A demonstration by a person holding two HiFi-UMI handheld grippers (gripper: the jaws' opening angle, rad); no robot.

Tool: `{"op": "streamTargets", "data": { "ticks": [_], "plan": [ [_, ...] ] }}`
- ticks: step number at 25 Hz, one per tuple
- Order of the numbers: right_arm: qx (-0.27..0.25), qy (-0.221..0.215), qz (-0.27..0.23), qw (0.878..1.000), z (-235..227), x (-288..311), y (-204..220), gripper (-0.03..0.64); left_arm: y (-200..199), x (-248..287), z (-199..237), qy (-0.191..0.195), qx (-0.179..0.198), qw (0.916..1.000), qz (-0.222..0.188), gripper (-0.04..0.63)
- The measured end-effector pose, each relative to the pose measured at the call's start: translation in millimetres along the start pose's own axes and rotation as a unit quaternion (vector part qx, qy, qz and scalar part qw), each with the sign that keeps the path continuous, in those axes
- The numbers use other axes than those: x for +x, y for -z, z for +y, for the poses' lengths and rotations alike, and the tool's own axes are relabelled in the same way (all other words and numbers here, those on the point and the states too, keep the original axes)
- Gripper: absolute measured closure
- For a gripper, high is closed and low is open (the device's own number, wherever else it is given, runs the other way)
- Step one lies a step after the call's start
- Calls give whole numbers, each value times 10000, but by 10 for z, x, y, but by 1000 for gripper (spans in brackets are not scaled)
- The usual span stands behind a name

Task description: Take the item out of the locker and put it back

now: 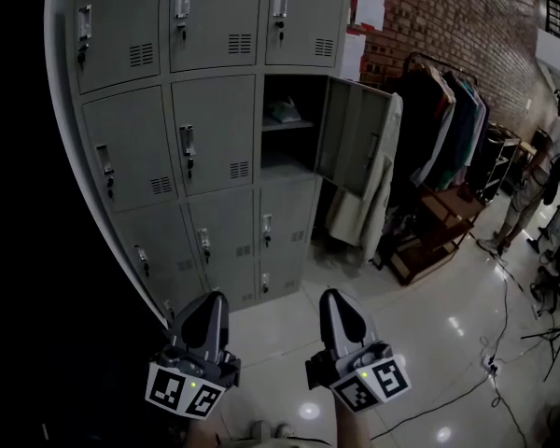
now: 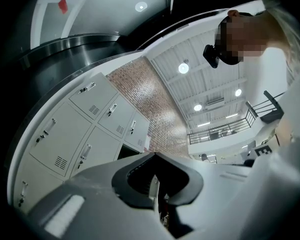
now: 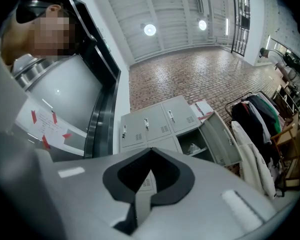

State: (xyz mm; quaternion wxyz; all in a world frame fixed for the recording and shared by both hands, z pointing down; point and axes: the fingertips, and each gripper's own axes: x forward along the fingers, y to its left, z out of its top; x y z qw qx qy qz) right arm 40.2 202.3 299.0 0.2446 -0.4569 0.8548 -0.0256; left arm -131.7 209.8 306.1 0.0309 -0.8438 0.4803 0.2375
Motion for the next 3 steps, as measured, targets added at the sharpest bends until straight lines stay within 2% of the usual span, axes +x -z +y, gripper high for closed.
{"op": "streamTargets", "data": {
  "ticks": [3],
  "plan": [
    [-14,6,0,10000,-23,-3,-14,609,7,32,-23,29,-11,10000,-13,592]
  ]
}}
